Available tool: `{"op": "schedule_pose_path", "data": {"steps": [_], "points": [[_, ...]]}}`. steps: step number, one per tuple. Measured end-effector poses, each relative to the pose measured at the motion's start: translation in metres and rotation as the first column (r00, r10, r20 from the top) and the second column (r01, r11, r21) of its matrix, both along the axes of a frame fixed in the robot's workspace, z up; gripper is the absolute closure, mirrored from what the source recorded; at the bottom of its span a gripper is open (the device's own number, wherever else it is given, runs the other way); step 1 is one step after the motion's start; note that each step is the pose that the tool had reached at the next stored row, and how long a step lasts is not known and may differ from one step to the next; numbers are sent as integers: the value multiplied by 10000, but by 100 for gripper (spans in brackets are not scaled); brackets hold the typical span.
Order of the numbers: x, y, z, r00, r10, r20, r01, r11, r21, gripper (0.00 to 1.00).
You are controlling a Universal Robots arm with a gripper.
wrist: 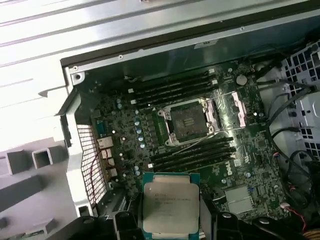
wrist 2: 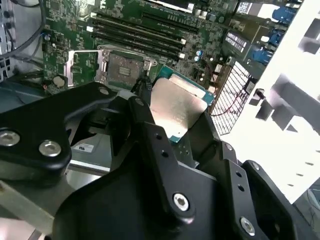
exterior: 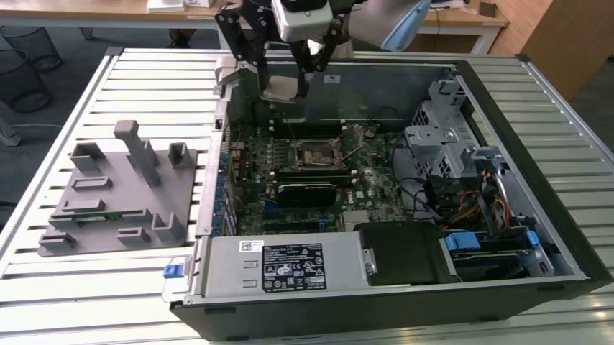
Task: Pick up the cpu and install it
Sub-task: 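Place the cpu into insertion slot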
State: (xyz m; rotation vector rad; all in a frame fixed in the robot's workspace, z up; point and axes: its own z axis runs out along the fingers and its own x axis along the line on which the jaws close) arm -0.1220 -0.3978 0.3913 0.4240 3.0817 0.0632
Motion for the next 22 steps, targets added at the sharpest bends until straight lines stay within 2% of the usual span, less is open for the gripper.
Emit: {"op": "schedule_pose_path", "data": {"steps": [2, 7, 9, 12, 17, 19, 22], "points": [[1, 25, -8, 10000, -36, -1, 36, 10000, -2, 46], [27, 138, -75, 10000, -36, -16, 36, 10000, 0, 46], [35, 143, -114, 9998, -193, -24, 193, 9998, 3, 46], [35, 143, -166, 9976, -685, -28, 685, 9977, -1, 46], [37, 144, -258, 9898, -1424, -32, 1424, 9898, 1, 46], [47, 145, -293, 9874, -1581, -39, 1581, 9874, -3, 46], [106, 164, -349, 9864, -1642, -67, 1642, 9864, -5, 46]]}}
